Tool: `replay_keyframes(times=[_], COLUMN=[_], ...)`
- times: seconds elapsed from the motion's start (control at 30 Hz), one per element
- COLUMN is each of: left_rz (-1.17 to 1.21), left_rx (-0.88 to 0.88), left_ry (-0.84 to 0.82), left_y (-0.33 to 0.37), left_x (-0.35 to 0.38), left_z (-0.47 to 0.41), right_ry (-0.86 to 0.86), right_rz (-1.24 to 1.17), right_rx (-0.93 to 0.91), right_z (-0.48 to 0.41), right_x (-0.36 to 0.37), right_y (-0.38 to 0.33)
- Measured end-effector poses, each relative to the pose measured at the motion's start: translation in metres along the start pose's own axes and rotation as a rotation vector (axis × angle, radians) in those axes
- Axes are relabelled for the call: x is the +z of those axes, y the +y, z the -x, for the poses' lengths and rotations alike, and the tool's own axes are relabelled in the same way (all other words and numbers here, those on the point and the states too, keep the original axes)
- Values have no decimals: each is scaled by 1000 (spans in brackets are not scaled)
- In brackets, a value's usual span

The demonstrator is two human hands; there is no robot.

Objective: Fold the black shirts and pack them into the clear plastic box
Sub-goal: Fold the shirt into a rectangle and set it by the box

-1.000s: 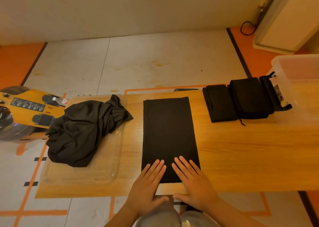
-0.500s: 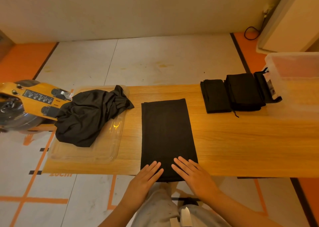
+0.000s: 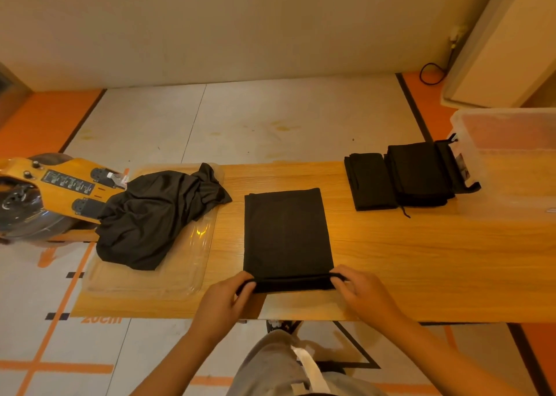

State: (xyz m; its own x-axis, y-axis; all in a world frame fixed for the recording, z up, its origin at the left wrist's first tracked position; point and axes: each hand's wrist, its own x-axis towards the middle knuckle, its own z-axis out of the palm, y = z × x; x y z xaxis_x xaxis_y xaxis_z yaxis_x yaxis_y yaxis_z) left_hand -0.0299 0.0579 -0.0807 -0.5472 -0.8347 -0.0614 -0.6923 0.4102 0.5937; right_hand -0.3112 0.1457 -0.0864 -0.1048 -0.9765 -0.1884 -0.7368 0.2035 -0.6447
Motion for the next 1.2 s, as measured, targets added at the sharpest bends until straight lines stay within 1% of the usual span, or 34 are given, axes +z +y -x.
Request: replay_keyframes(times=[0.07, 0.17, 0.33, 0.43, 0.57, 0.63, 0.77, 0.9, 1.0, 1.07, 1.13, 1.2], left_rz=[28, 36, -37, -57, -27, -11, -4, 30, -19, -68, -137, -212], left_rx=[-53, -74, -93, -154, -236, -240, -197, -194, -177, -202, -267, -284], left_ry=[19, 55, 82, 24, -96, -103, -29, 17, 9, -3, 18, 158], left_y=[0, 0, -9, -21, -41, -47, -52, -56, -58, -58, -56, -50], left_x=[-10, -25, -41, -38, -21, -15, -10, -9, -9, -10, -14, -18], left_z=[-20, -55, -131, -179, -221, -227, -221, -221, -231, -236, -238, -232], right_ry=[14, 40, 74, 93, 62, 75, 132, 148, 146, 144, 204, 337], right_rz=[-103, -186, -173, -104, -34, 28, 168, 233, 264, 291, 316, 360], right_rx=[44, 77, 167, 238, 381, 423, 391, 369, 383, 395, 406, 367], right_z=[-17, -46, -115, -163, -210, -219, -222, -222, -226, -229, -227, -220], right_x=[-11, -24, -41, -45, -35, -27, -16, -16, -14, -12, -11, -9], right_y=[-7, -15, -24, -21, -11, -6, -6, -10, -8, -7, -9, -13])
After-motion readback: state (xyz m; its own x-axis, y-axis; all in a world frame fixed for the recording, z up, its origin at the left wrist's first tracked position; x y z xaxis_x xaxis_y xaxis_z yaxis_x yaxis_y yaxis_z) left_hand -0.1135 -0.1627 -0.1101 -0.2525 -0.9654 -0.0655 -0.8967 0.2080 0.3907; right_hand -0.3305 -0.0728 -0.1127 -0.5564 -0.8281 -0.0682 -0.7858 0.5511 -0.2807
